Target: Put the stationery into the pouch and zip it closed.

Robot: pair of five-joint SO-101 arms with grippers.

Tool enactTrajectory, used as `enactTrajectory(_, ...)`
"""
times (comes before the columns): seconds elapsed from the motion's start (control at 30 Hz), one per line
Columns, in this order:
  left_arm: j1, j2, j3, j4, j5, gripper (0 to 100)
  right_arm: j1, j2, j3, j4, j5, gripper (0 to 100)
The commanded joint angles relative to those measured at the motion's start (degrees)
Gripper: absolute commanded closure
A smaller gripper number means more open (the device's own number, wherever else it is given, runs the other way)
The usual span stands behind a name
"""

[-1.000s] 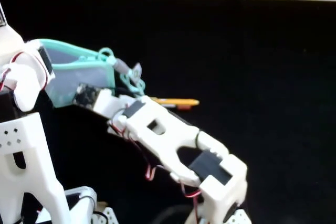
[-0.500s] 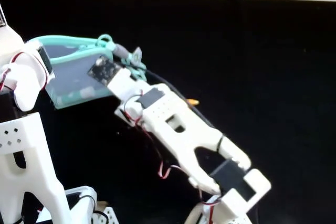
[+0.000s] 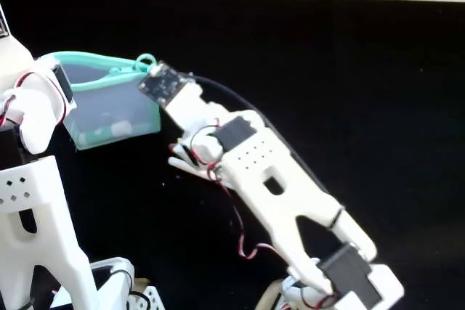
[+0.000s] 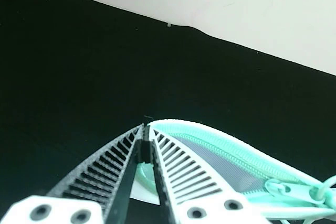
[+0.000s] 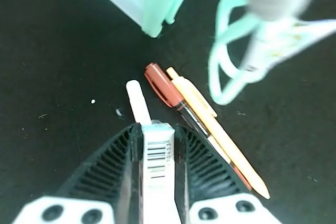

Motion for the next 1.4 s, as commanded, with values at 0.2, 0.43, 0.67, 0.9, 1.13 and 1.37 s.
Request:
enactTrajectory(0.2,0.6,4.7,3.2,0.8,-0.1,99,0.8,-14.1,-0.9,-0.2,-6.3,99.1)
enactTrajectory(0.43,0.6,4.4,2.9,0.9,-0.1,99,0.7,-16.8,-6.5,-2.5,-10.4,99.1)
enactTrajectory(0.67,0.5,4.4,3.1,0.9,-0.1,99,0.7,-14.5,-21.1,-2.5,-15.4,99.1)
enactTrajectory(0.9,0.3,4.4,3.2,0.9,-0.1,99,-2.9,-7.7,-33.2,-2.7,-17.5,99.1)
enactTrajectory(1.13,0.3,4.4,3.2,0.9,-0.1,99,-7.8,3.6,-47.6,-2.7,-17.6,99.1)
enactTrajectory(1.37,0.3,4.4,3.2,0.9,-0.1,99,-8.8,16.3,-64.4,-2.7,-23.2,99.1)
